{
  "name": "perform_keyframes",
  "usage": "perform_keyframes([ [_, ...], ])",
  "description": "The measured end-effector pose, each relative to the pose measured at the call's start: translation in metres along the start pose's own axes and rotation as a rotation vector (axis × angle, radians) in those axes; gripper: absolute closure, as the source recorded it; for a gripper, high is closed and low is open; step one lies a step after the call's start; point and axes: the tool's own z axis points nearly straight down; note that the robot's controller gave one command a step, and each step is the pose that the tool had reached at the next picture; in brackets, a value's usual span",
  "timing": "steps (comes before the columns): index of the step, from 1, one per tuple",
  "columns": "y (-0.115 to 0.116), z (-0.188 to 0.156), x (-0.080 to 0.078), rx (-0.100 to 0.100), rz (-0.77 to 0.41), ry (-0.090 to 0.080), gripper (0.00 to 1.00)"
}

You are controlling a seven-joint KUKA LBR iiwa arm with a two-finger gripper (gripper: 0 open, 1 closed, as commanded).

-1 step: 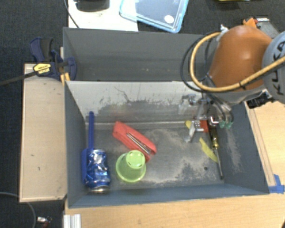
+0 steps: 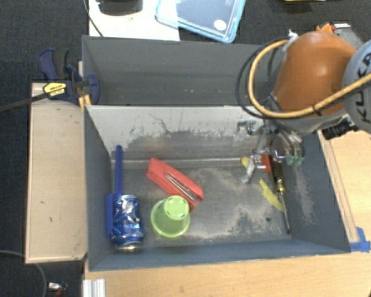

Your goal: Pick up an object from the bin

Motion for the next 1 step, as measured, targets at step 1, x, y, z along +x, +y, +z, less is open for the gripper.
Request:
perform_keyframes([
  [1,0.0287,0.0573,0.002,-0.001,0.162,-0.001,0.0],
])
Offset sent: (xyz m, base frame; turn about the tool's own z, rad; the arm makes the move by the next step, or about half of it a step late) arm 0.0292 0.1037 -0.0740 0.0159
